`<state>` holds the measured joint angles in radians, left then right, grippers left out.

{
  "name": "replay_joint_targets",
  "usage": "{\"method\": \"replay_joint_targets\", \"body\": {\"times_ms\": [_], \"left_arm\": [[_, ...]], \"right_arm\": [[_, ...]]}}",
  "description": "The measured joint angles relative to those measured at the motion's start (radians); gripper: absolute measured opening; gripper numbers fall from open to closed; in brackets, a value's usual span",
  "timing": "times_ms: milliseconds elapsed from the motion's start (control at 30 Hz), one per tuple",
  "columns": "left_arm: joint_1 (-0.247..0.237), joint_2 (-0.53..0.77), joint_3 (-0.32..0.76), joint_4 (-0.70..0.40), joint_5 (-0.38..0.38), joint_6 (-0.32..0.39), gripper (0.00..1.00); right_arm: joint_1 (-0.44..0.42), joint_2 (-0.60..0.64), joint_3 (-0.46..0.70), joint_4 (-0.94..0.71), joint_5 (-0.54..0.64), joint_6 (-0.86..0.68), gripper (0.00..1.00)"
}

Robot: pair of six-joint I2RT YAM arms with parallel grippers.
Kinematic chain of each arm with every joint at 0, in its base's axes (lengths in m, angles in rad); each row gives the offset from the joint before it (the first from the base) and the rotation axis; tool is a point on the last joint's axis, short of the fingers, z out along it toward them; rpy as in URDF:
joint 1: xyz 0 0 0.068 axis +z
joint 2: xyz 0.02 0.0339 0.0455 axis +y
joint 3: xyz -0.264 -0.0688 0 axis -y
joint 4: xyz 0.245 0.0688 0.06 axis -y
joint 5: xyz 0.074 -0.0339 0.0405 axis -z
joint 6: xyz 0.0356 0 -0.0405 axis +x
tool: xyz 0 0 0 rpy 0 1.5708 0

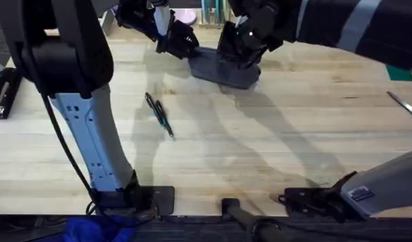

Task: Unzip the bag, pick up the pens from the table one at a time and place them inside, then zip the bag closed.

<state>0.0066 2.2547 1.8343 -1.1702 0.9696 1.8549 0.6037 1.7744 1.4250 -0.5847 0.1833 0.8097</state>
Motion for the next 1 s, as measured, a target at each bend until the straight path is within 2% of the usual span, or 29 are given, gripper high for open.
{"method": "replay_joint_targets", "body": {"times_ms": [500, 1000], "left_arm": [[0.003, 0.0, 0.0, 0.001, -0.001, 0.0, 0.041], [0.003, 0.0, 0.0, 0.0, 0.0, 0.0, 0.041]], "right_arm": [[0.025, 0.046, 0.0, 0.086, -0.024, -0.003, 0.031], [0.038, 0.093, 0.001, 0.224, -0.103, -0.003, 0.031]]}}
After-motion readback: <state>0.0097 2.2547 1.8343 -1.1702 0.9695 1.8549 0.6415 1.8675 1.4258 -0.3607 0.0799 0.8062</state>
